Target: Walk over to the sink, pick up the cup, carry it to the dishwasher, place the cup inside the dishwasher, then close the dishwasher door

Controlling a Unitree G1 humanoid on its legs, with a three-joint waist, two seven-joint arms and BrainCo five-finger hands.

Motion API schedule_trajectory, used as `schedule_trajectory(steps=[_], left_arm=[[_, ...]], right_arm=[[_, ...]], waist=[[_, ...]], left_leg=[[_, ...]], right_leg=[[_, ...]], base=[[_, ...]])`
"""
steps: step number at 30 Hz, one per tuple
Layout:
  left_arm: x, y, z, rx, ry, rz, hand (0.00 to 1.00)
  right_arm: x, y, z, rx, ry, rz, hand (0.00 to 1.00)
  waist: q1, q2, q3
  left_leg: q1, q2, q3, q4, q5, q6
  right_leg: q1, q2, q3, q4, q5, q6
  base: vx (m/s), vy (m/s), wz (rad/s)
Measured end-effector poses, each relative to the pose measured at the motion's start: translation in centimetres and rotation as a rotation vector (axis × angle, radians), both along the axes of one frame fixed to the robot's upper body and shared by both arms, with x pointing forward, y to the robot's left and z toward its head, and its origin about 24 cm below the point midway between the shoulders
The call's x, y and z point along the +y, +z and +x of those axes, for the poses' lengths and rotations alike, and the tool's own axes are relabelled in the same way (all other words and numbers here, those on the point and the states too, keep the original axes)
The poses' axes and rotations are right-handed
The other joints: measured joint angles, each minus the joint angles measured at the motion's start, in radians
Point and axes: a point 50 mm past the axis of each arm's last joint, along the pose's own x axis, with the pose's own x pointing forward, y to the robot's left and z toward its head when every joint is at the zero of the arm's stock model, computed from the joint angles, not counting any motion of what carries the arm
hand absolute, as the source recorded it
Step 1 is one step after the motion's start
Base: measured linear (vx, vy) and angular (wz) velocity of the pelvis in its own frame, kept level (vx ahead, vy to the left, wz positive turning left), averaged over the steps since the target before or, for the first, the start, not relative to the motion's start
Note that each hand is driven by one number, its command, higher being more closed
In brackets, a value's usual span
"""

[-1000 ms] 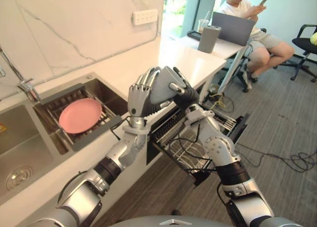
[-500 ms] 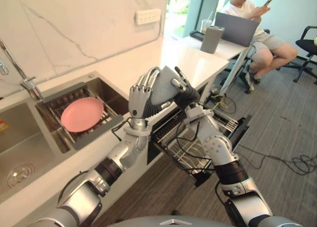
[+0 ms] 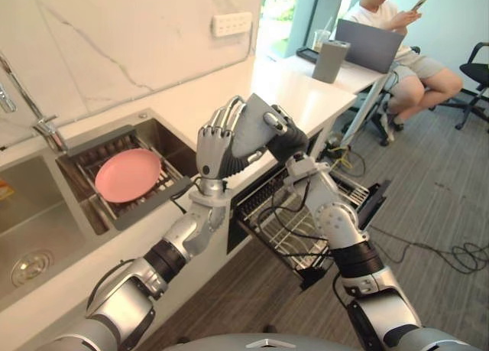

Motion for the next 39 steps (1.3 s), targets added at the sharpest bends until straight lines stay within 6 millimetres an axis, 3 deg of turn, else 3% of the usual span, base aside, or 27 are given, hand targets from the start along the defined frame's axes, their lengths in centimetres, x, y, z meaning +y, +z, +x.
schedule_trajectory(steps=[9,10,20,24,29,32,34,39], left_arm=[[0.3,0.2,0.0,-0.014,0.001,0.007,1.0],[0.3,0.2,0.0,-0.015,0.0,0.006,0.0],[-0.6,-0.2,-0.6,-0.012,-0.05,0.023,0.0],[-1.0,-0.4,-0.8,-0.005,-0.068,0.033,0.0],[-2.0,-0.5,-1.2,0.005,-0.1,0.029,0.0],[-1.7,-0.4,-1.0,0.005,-0.077,0.019,0.0],[-0.4,0.1,-0.3,0.0,-0.001,-0.018,0.0],[1.9,1.2,-0.3,-0.043,0.097,-0.105,0.0]], right_arm=[[0.1,0.3,0.0,-0.028,-0.005,0.008,1.0],[0.1,0.3,0.0,-0.031,-0.007,0.011,1.0],[-0.3,1.6,-0.3,-0.09,-0.074,0.042,1.0],[-0.9,2.0,-0.2,-0.175,-0.223,-0.113,1.0],[-1.8,2.2,-0.1,-0.193,-0.331,-0.169,1.0],[-3.7,2.7,0.1,-0.204,-0.431,-0.167,1.0],[-5.7,3.0,0.1,-0.203,-0.515,-0.143,1.0],[-10.6,1.5,-1.0,-0.168,-0.696,-0.201,1.0]], waist=[[0.0,0.001,0.022],[0.0,0.001,0.024],[-0.004,0.014,0.039],[-0.004,0.015,0.039],[-0.006,0.018,0.041],[-0.006,0.02,0.043],[-0.012,0.022,0.043],[-0.025,0.024,0.043]], left_leg=[[0.0,0.002,-0.001,0.0,-0.002,-0.004],[0.0,0.002,-0.001,0.0,-0.003,-0.005],[0.0,0.004,0.001,0.0,-0.002,-0.005],[0.001,0.008,0.004,0.0,0.001,-0.003],[0.006,0.009,0.016,0.0,0.001,-0.004],[0.007,0.005,0.021,0.0,0.002,-0.003],[0.009,0.003,0.024,0.0,0.002,-0.002],[0.009,0.0,0.024,0.0,0.001,-0.003]], right_leg=[[0.002,0.002,-0.002,-0.001,-0.001,-0.001],[0.002,0.002,-0.002,-0.001,-0.001,-0.002],[0.0,0.006,0.002,0.0,-0.002,-0.003],[-0.002,0.01,0.006,0.0,-0.003,-0.005],[-0.005,0.011,0.021,0.002,-0.002,-0.005],[-0.007,0.012,0.024,0.004,0.0,-0.002],[-0.007,0.012,0.026,0.004,0.005,0.006],[-0.007,0.009,0.026,0.005,0.003,0.009]], base=[[0.0,0.0,0.0],[0.0,0.0,0.0],[0.0,0.0,0.0],[0.0,0.0,-0.01],[0.0,-0.001,-0.07],[-0.01,-0.004,-0.05],[-0.01,0.002,-0.04],[0.0,0.0,0.0]])
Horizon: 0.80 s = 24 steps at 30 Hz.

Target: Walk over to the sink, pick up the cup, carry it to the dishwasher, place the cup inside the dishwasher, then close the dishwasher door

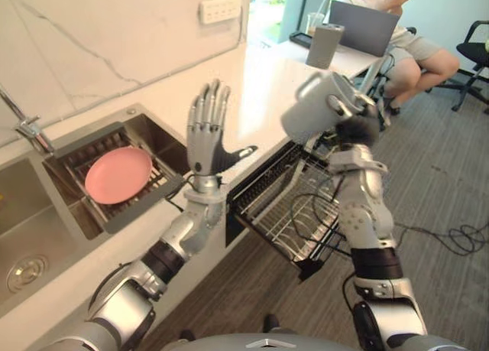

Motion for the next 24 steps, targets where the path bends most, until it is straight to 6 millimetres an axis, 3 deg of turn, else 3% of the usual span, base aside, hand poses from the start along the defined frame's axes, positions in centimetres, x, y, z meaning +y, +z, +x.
schedule_trajectory(steps=[5,8,11,15,18,19,20,22,24], left_arm=[[0.0,-0.6,-0.9,0.029,-0.018,-0.052,0.0],[-0.3,-1.7,-1.7,0.181,-0.14,-0.201,0.0],[-1.5,-3.8,-3.4,0.396,-0.354,-0.334,0.0],[-4.9,-6.5,-7.4,0.772,-0.795,-0.456,0.0],[-7.4,-10.6,-10.8,1.2,-1.066,-0.545,0.0],[-7.7,-13.4,-12.3,1.391,-1.101,-0.569,0.0],[-7.3,-15.9,-13.7,1.543,-1.088,-0.578,0.0],[-6.0,-18.6,-15.3,1.687,-1.039,-0.607,0.0],[-4.5,-20.0,-16.3,1.76,-1.008,-0.595,0.0]], right_arm=[[-2.7,-1.3,-1.2,0.05,-0.11,-0.101,1.0],[-3.6,-2.1,-1.9,0.071,-0.14,-0.157,1.0],[-4.2,-3.5,-2.7,0.121,-0.164,-0.239,1.0],[-4.6,-5.3,-3.4,0.197,-0.183,-0.324,1.0],[-5.0,-6.9,-3.1,0.28,-0.214,-0.406,1.0],[-5.2,-7.6,-3.0,0.318,-0.224,-0.442,1.0],[-5.4,-8.4,-2.9,0.358,-0.227,-0.466,1.0],[-6.0,-9.7,-2.9,0.429,-0.237,-0.509,1.0],[-7.0,-10.5,-3.0,0.486,-0.267,-0.57,1.0]], waist=[[-0.007,0.008,0.0],[-0.013,0.01,-0.001],[-0.01,0.01,-0.001],[-0.002,0.011,-0.002],[0.005,0.012,-0.003],[0.007,0.013,-0.003],[0.009,0.013,-0.003],[0.013,0.012,-0.003],[0.022,0.012,-0.003]], left_leg=[[0.0,0.0,0.002,0.0,0.0,0.0],[0.0,0.0,0.002,0.0,-0.001,-0.001],[-0.005,-0.001,0.0,0.0,-0.002,-0.002],[-0.007,-0.006,-0.011,0.0,-0.008,-0.003],[-0.012,-0.007,-0.025,0.0,-0.012,-0.002],[-0.016,-0.008,-0.029,0.0,-0.012,-0.002],[-0.021,-0.008,-0.033,0.0,-0.012,-0.001],[-0.029,-0.008,-0.045,0.0,-0.009,0.002],[-0.04,-0.009,-0.061,0.0,-0.002,0.007]], right_leg=[[-0.002,0.0,0.002,0.0,-0.005,0.006],[-0.002,0.0,0.003,0.002,-0.008,0.005],[-0.01,-0.002,0.003,0.011,-0.017,0.004],[-0.011,-0.009,-0.005,0.023,-0.026,0.013],[-0.009,-0.018,-0.015,0.029,-0.031,0.017],[-0.01,-0.021,-0.022,0.028,-0.033,0.016],[-0.011,-0.024,-0.027,0.027,-0.033,0.016],[-0.01,-0.026,-0.036,0.026,-0.033,0.017],[-0.009,-0.027,-0.053,0.026,-0.031,0.022]], base=[[0.0,0.0,0.0],[0.0,0.0,0.0],[0.0,-0.001,0.01],[0.01,0.004,0.08],[0.01,0.006,0.15],[0.0,0.006,0.12],[0.0,0.007,0.12],[0.0,-0.002,0.18],[0.01,-0.011,0.27]])
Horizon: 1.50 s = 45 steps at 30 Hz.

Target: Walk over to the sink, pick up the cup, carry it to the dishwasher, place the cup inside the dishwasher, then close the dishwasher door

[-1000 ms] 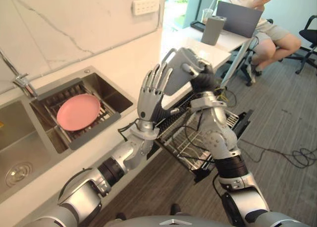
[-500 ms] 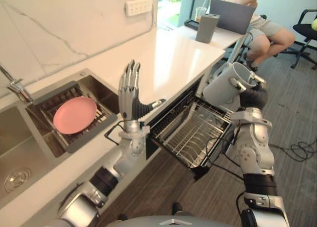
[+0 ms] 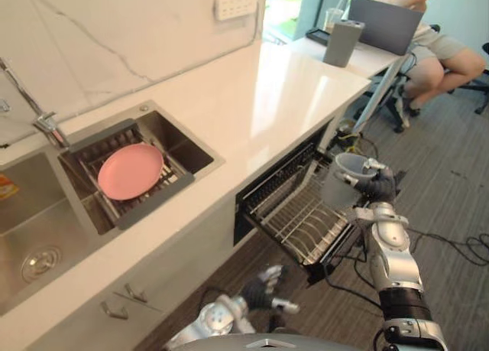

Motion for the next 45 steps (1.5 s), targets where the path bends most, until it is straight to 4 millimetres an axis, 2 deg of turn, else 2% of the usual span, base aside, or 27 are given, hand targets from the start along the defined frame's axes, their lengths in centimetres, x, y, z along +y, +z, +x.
schedule_trajectory(steps=[2,5,7,8,9,11,12,15,18,20,23,25,29,31,33,38,42,45], left_arm=[[2.3,-1.7,-0.5,0.062,0.043,0.066,0.0],[5.3,-3.5,-0.7,0.129,0.152,0.156,0.0],[8.3,-5.1,-1.2,0.135,0.223,0.318,0.0],[9.0,-5.3,-1.1,0.125,0.24,0.354,0.0],[11.0,-5.7,-0.7,0.1,0.297,0.459,0.0],[12.3,-6.1,-0.6,0.109,0.352,0.503,0.0],[13.7,-6.3,-0.6,0.122,0.427,0.539,0.0],[15.6,-6.4,-0.5,0.125,0.523,0.594,0.0],[17.5,-6.2,-0.1,0.115,0.621,0.658,0.0],[18.6,-6.1,0.0,0.078,0.667,0.747,0.0],[19.3,-6.5,-1.3,0.036,0.586,0.922,0.0],[19.4,-6.6,-1.9,0.027,0.562,0.958,0.0],[19.2,-6.2,-0.9,-0.016,0.573,0.94,0.0],[19.1,-6.0,-0.4,-0.037,0.582,0.925,0.0],[18.8,-6.0,-0.1,-0.049,0.588,0.912,0.0],[18.2,-5.7,0.9,-0.107,0.578,0.905,0.0],[17.9,-5.3,1.8,-0.195,0.541,0.982,0.0],[17.3,-5.1,2.5,-0.236,0.532,1.004,0.0]], right_arm=[[-0.8,-0.1,-0.1,0.028,-0.046,-0.084,1.0],[-1.1,0.2,0.5,0.024,-0.073,-0.096,1.0],[-1.4,0.2,1.0,0.029,-0.092,-0.097,1.0],[-1.5,0.2,1.0,0.032,-0.094,-0.098,1.0],[-1.6,-0.2,1.2,0.052,-0.103,-0.094,1.0],[-1.7,-0.4,1.3,0.068,-0.109,-0.114,1.0],[-1.9,-0.8,1.2,0.092,-0.116,-0.129,1.0],[-2.1,-1.1,1.6,0.117,-0.124,-0.137,1.0],[-2.9,-0.4,2.6,0.126,-0.143,-0.158,1.0],[-3.6,0.5,3.4,0.122,-0.163,-0.163,1.0],[-4.6,1.4,4.0,0.124,-0.189,-0.175,1.0],[-5.6,2.3,4.6,0.121,-0.215,-0.168,1.0],[-7.2,6.1,5.8,0.051,-0.236,-0.189,1.0],[-7.1,7.4,6.4,0.028,-0.215,-0.203,1.0],[-7.1,7.7,6.9,0.032,-0.203,-0.183,1.0],[-6.6,6.4,7.4,0.108,-0.159,-0.183,1.0],[-5.9,6.3,8.0,0.137,-0.118,-0.21,1.0],[-5.5,6.4,8.6,0.165,-0.101,-0.225,1.0]], waist=[[0.005,-0.002,0.002],[0.006,-0.003,0.004],[0.007,-0.001,0.015],[0.009,-0.002,0.02],[0.015,-0.002,0.033],[0.02,0.001,0.042],[0.021,0.003,0.054],[0.023,0.009,0.084],[0.033,0.022,0.125],[0.047,0.033,0.181],[0.06,0.043,0.239],[0.069,0.048,0.259],[0.086,0.064,0.337],[0.091,0.072,0.356],[0.092,0.081,0.37],[0.116,0.098,0.385],[0.121,0.111,0.402],[0.124,0.132,0.42]], left_leg=[[-0.008,-0.005,-0.027,0.0,0.007,0.004],[-0.009,-0.012,-0.036,0.0,0.008,0.006],[-0.015,-0.018,-0.05,0.0,0.01,0.009],[-0.017,-0.019,-0.054,0.0,0.01,0.009],[-0.016,-0.021,-0.059,0.0,0.01,0.008],[-0.015,-0.023,-0.062,0.0,0.01,0.008],[-0.016,-0.026,-0.067,0.0,0.01,0.008],[-0.025,-0.03,-0.074,0.0,0.011,0.011],[-0.076,-0.03,-0.079,0.006,0.026,0.017],[-0.1,-0.031,-0.087,0.007,0.041,0.028],[-0.12,-0.034,-0.106,0.007,0.049,0.029],[-0.149,-0.037,-0.116,0.007,0.057,0.031],[-0.195,-0.038,-0.134,0.007,0.077,0.035],[-0.218,-0.038,-0.138,0.007,0.084,0.036],[-0.236,-0.038,-0.149,0.007,0.09,0.035],[-0.291,-0.037,-0.16,0.007,0.098,0.031],[-0.323,-0.039,-0.172,0.007,0.11,0.038],[-0.331,-0.041,-0.186,0.007,0.112,0.037]], right_leg=[[0.009,0.002,-0.034,-0.009,0.004,-0.005],[0.016,-0.001,-0.039,-0.017,0.007,-0.001],[0.026,-0.006,-0.059,-0.026,0.005,0.0],[0.026,-0.007,-0.061,-0.026,0.005,0.0],[0.03,-0.009,-0.064,-0.026,0.005,0.0],[0.033,-0.011,-0.066,-0.026,0.004,0.0],[0.037,-0.015,-0.07,-0.026,0.003,0.002],[0.032,-0.019,-0.083,-0.025,0.002,0.003],[-0.015,-0.02,-0.085,-0.015,0.012,0.001],[-0.035,-0.019,-0.088,-0.016,0.035,0.0],[-0.044,-0.02,-0.102,-0.015,0.035,0.0],[-0.071,-0.02,-0.111,-0.005,0.035,-0.002],[-0.114,-0.021,-0.123,0.009,0.04,-0.011],[-0.139,-0.021,-0.125,0.017,0.042,-0.014],[-0.152,-0.022,-0.135,0.023,0.037,-0.019],[-0.207,-0.022,-0.142,0.036,0.03,-0.023],[-0.239,-0.023,-0.145,0.04,0.034,-0.025],[-0.243,-0.023,-0.151,0.04,0.04,-0.019]], base=[[0.0,-0.022,0.3],[-0.01,0.003,0.15],[-0.03,0.01,0.19],[-0.04,0.01,0.2],[-0.04,0.012,0.11],[-0.03,0.015,0.09],[-0.03,0.015,0.1],[-0.03,0.013,0.1],[-0.01,0.008,0.06],[-0.01,0.005,0.09],[0.0,-0.001,0.18],[0.0,0.001,0.18],[-0.01,-0.001,0.11],[-0.01,-0.007,0.05],[0.01,-0.014,0.15],[0.03,-0.022,0.07],[0.05,-0.023,0.03],[0.05,-0.023,0.05]])
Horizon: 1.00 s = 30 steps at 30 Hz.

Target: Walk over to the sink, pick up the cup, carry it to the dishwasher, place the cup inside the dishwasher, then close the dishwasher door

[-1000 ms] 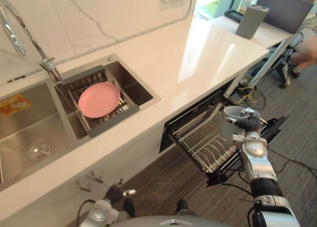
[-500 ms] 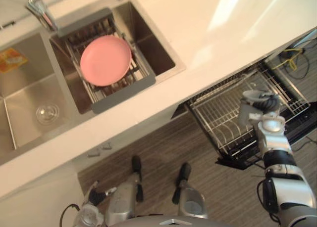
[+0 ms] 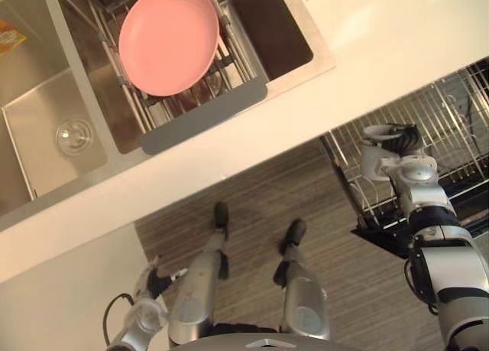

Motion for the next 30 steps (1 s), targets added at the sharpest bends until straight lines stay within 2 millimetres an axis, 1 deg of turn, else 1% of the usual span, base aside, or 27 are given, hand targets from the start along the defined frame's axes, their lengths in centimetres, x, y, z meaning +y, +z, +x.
schedule_trajectory(steps=[2,3,5,8,10,11,14,15,17,20,22,25,27,30], left_arm=[[-0.4,0.2,0.6,-0.019,-0.017,0.012,0.0],[-0.5,0.2,0.7,-0.022,-0.02,0.012,0.0],[-0.4,0.3,1.1,-0.027,-0.022,0.019,0.0],[-0.6,0.3,1.4,-0.029,-0.037,0.035,0.0],[-0.7,0.3,1.4,-0.03,-0.043,0.037,0.0],[-0.6,0.3,1.4,-0.029,-0.043,0.038,0.0],[-0.7,0.3,1.4,-0.028,-0.045,0.039,0.0],[-0.7,0.2,1.4,-0.027,-0.045,0.04,0.0],[-0.7,0.2,1.4,-0.027,-0.046,0.041,0.0],[-0.7,0.3,1.4,-0.031,-0.047,0.045,0.0],[-1.0,0.3,1.5,-0.04,-0.055,0.052,0.0],[-1.0,0.3,1.6,-0.039,-0.056,0.054,0.0],[-1.0,0.3,1.6,-0.041,-0.069,0.068,0.0],[-0.9,0.3,1.5,-0.035,-0.079,0.092,0.0]], right_arm=[[0.0,0.0,0.2,0.016,-0.003,-0.002,1.0],[0.0,0.1,0.3,0.002,-0.001,-0.004,1.0],[0.2,1.3,0.7,-0.031,0.008,-0.022,1.0],[0.0,1.4,0.8,-0.009,-0.001,-0.056,1.0],[0.2,1.8,1.0,-0.01,0.008,-0.076,1.0],[0.3,2.2,1.2,-0.017,0.011,-0.082,1.0],[0.1,2.2,1.2,-0.012,-0.007,-0.078,1.0],[0.1,2.2,1.2,-0.013,-0.007,-0.079,0.0],[0.2,2.2,1.3,-0.013,-0.002,-0.079,0.0],[1.2,1.9,1.7,-0.009,0.026,-0.069,0.0],[1.6,2.2,1.9,-0.041,0.04,-0.045,0.0],[1.9,2.8,2.1,-0.082,0.058,-0.039,0.0],[2.3,3.2,2.2,-0.103,0.075,-0.042,0.0],[2.9,2.9,2.4,-0.106,0.087,-0.023,0.0]], waist=[[0.011,0.017,0.018],[0.013,0.018,0.018],[0.014,0.02,0.021],[0.025,0.023,0.024],[0.028,0.023,0.024],[0.027,0.023,0.024],[0.031,0.023,0.024],[0.03,0.023,0.024],[0.029,0.024,0.024],[0.031,0.024,0.024],[0.04,0.028,0.024],[0.044,0.029,0.024],[0.042,0.029,0.024],[0.033,0.028,0.025]], left_leg=[[-0.007,0.0,-0.005,0.0,0.001,-0.001],[-0.013,0.0,-0.007,0.0,0.002,-0.002],[-0.04,0.003,-0.015,0.0,0.009,-0.001],[-0.042,0.004,-0.028,0.0,0.012,0.0],[-0.047,0.004,-0.03,0.0,0.014,0.0],[-0.055,0.004,-0.032,0.0,0.017,-0.001],[-0.059,0.006,-0.037,-0.001,0.02,-0.001],[-0.059,0.006,-0.04,-0.001,0.021,-0.001],[-0.059,0.005,-0.044,0.0,0.022,-0.002],[-0.059,0.007,-0.049,0.0,0.024,-0.003],[-0.059,0.008,-0.05,0.0,0.026,-0.004],[-0.057,0.009,-0.05,0.0,0.029,-0.005],[-0.05,0.01,-0.049,0.0,0.03,-0.005],[-0.006,0.012,-0.039,0.0,0.027,-0.006]], right_leg=[[-0.004,0.0,-0.005,0.002,-0.001,0.0],[-0.011,0.0,-0.006,0.003,-0.001,-0.001],[-0.041,-0.002,-0.011,0.023,-0.006,-0.003],[-0.054,-0.01,-0.02,0.066,-0.031,-0.003],[-0.065,-0.014,-0.021,0.081,-0.038,-0.004],[-0.076,-0.016,-0.022,0.09,-0.042,-0.003],[-0.086,-0.02,-0.024,0.114,-0.054,-0.004],[-0.089,-0.024,-0.026,0.125,-0.059,-0.003],[-0.093,-0.029,-0.028,0.14,-0.068,-0.003],[-0.096,-0.031,-0.032,0.153,-0.075,-0.004],[-0.101,-0.033,-0.032,0.166,-0.08,-0.005],[-0.1,-0.033,-0.033,0.17,-0.08,-0.005],[-0.095,-0.033,-0.031,0.172,-0.08,-0.005],[-0.051,-0.032,-0.026,0.169,-0.082,-0.006]], base=[[0.03,-0.022,0.05],[0.02,-0.025,0.05],[0.03,-0.033,0.07],[0.03,-0.033,0.12],[0.03,-0.033,0.05],[0.03,-0.038,0.03],[0.02,-0.045,0.05],[0.02,-0.042,0.08],[0.02,-0.041,0.08],[0.01,-0.043,0.04],[0.01,-0.055,0.01],[0.01,-0.047,0.01],[0.01,-0.052,-0.01],[0.02,-0.055,-0.05]])
